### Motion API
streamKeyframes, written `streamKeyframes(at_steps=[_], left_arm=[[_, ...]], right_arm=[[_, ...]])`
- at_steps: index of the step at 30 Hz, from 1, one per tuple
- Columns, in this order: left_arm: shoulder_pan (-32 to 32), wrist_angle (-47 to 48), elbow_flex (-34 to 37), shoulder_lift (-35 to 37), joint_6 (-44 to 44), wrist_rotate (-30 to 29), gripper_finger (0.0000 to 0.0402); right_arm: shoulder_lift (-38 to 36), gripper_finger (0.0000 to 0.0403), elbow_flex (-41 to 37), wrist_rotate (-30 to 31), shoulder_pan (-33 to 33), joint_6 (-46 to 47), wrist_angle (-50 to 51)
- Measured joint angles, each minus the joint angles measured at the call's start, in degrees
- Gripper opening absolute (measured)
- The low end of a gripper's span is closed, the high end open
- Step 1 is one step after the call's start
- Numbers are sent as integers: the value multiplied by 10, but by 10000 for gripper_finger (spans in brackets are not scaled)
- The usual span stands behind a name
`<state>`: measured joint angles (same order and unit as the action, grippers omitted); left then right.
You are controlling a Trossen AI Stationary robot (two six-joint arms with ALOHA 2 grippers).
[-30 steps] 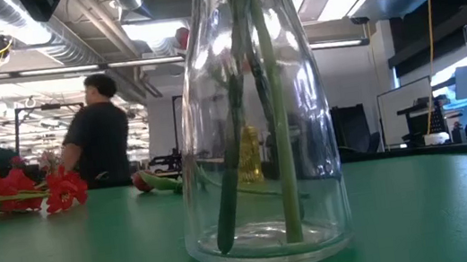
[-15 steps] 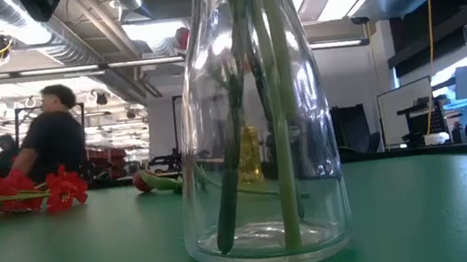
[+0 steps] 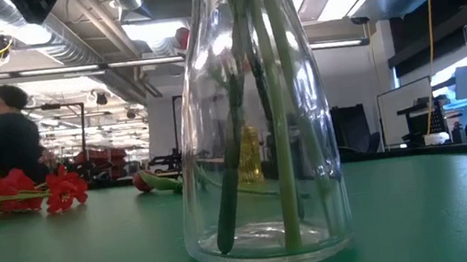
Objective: Sort flowers into vase by color
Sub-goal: Put the red flowers into the yellow vase
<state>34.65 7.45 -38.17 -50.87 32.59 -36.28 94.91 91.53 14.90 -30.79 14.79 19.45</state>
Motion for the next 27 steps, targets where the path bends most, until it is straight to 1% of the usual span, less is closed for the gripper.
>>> streamKeyframes(at_steps=[4, 6, 9, 12, 15, 18, 21, 22, 25, 27], left_arm=[[0, 96, -19, 24, 50, 14, 191], [0, 169, -41, 27, 91, 26, 191], [0, 270, -73, 23, 156, 51, 191], [0, 334, -85, 13, 211, 82, 191], [0, 392, -85, -5, 266, 126, 192], [5, 463, -85, -39, 317, 175, 192], [16, 499, -85, -80, 366, 214, 192], [21, 502, -85, -95, 379, 228, 192], [38, 497, -85, -139, 400, 269, 192], [56, 491, -84, -165, 405, 276, 192]], right_arm=[[0, 249, 44, 5, 0, -1, 68], [-1, 249, 68, 29, -2, -4, 104], [-19, 249, 82, 120, -15, -15, 152], [-53, 249, 82, 204, -25, -9, 192], [-80, 248, 82, 275, -36, 28, 250], [-87, 248, 82, 343, -38, 78, 315], [-86, 248, 80, 388, -35, 142, 393], [-86, 248, 72, 397, -30, 163, 405], [-96, 248, 21, 405, -25, 195, 403], [-111, 248, -21, 403, -17, 203, 377]])
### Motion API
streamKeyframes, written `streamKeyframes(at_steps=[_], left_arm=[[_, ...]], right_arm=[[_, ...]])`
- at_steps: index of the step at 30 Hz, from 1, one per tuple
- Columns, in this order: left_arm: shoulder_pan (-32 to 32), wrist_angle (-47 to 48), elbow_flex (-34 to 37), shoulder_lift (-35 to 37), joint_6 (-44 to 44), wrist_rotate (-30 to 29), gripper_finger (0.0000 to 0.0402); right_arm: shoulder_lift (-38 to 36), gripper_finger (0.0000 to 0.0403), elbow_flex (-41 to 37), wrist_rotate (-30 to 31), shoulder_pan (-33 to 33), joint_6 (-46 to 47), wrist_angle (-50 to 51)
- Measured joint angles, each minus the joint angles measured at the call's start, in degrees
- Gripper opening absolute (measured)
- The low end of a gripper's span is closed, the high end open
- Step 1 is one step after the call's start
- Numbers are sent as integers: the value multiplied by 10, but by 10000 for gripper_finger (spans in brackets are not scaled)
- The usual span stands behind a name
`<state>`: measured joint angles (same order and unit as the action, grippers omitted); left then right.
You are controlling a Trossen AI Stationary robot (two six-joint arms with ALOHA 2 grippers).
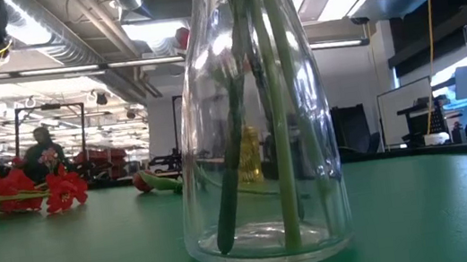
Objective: Sort flowers into vase by color
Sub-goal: Put the red flowers into the yellow vase
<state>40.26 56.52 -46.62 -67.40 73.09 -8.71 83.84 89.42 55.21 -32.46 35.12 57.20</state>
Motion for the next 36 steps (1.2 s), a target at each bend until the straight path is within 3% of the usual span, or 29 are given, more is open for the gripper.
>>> streamKeyframes(at_steps=[3, 7, 10, 15, 17, 20, 25, 36], left_arm=[[25, -24, 1, -22, 7, -6, 192], [56, -58, 1, -27, 33, -72, 192], [86, -51, 1, -27, 80, -104, 192], [126, -12, 11, -27, 177, -107, 192], [134, -13, 32, -27, 212, -98, 192], [131, -26, 75, -28, 257, -40, 192], [113, -96, 120, -28, 273, 12, 192], [45, -133, 124, -69, 257, 36, 192]], right_arm=[[-32, 248, -75, -38, 15, -11, -71], [-75, 248, -176, -143, 45, -94, -220], [-117, 248, -233, -223, 66, -140, -297], [-189, 248, -322, -292, 99, -199, -388], [-223, 248, -368, -327, 122, -222, -445], [-264, 248, -444, -395, 163, -234, -524], [-307, 248, -540, -483, 235, -234, -605], [-312, 248, -618, -582, 325, -249, -697]])
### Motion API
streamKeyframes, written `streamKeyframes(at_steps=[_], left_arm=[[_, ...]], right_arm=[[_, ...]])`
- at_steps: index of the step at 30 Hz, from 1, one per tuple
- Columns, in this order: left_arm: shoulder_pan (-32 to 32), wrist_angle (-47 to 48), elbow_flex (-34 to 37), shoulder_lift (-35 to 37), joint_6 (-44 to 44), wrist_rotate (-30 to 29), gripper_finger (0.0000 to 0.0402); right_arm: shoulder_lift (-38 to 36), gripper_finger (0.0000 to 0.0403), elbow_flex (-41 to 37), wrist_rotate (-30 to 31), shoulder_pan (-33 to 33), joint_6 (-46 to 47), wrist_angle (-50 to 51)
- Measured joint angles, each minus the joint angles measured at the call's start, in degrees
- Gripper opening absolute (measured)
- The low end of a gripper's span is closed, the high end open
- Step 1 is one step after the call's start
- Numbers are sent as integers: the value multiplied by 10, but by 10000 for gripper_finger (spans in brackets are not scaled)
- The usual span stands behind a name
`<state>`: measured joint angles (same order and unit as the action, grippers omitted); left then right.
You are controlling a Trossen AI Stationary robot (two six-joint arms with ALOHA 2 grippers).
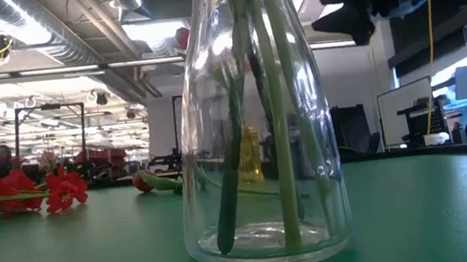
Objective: Sort flowers into vase by color
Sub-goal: Put the red flowers into the yellow vase
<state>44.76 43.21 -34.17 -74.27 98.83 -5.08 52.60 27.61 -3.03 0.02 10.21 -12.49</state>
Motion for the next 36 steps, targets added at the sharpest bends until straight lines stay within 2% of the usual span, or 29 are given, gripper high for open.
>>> streamKeyframes(at_steps=[6, 11, 16, 19, 22, 24, 27, 31, 33, 36], left_arm=[[-32, 0, -4, -61, -20, 21, 192], [-59, 8, -5, -63, -19, 27, 180], [-81, 33, -16, -52, -59, 24, 124], [-94, 41, -24, -51, -66, 4, 77], [-106, 42, -32, -50, -88, 17, 25], [-118, 55, -47, -46, -112, 18, 12], [-139, 119, -90, -33, -155, 14, 13], [-158, 224, -184, 3, -191, -74, 8], [-162, 253, -233, 26, -208, -146, 6], [-165, 242, -288, 66, -257, -280, 6]], right_arm=[[0, 248, -35, -79, 38, 0, -55], [2, 248, -59, -120, 57, 1, -108], [2, 248, -60, -122, 69, -3, -107], [2, 248, -60, -122, 69, -10, -106], [2, 248, -60, -122, 68, -15, -106], [2, 248, -60, -122, 68, -15, -106], [2, 248, -60, -123, 68, -13, -106], [2, 248, -60, -123, 68, -11, -106], [2, 248, -60, -123, 68, -14, -106], [3, 248, -68, -119, 68, -48, -136]])
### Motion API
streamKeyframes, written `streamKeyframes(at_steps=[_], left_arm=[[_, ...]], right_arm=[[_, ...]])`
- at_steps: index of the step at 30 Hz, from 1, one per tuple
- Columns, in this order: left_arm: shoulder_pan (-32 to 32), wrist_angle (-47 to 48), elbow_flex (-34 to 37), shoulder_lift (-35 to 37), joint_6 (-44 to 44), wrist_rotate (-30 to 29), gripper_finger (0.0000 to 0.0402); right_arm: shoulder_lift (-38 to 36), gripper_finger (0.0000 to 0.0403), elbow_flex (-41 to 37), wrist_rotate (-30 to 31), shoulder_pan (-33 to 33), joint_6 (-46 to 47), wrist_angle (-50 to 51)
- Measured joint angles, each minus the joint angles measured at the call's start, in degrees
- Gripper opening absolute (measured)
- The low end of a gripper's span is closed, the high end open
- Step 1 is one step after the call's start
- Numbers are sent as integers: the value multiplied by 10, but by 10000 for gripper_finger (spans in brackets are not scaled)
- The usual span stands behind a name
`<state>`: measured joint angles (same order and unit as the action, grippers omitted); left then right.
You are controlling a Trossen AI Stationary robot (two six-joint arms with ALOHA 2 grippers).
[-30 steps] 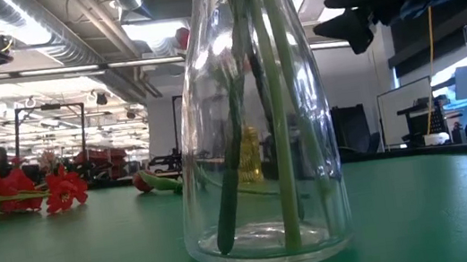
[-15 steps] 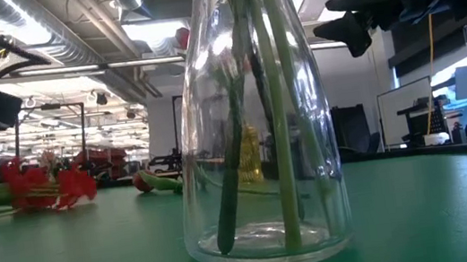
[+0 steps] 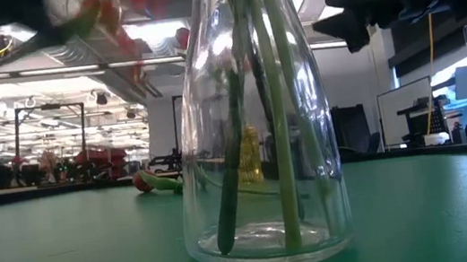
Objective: Sort flowers into vase by color
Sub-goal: Put the red flowers into the yellow vase
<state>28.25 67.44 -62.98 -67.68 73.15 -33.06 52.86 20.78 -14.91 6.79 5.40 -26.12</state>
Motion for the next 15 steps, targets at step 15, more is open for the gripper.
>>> streamKeyframes(at_steps=[15], left_arm=[[-193, -523, -7, 21, -632, -48, 6]], right_arm=[[156, 248, -61, -163, 139, 15, -280]])
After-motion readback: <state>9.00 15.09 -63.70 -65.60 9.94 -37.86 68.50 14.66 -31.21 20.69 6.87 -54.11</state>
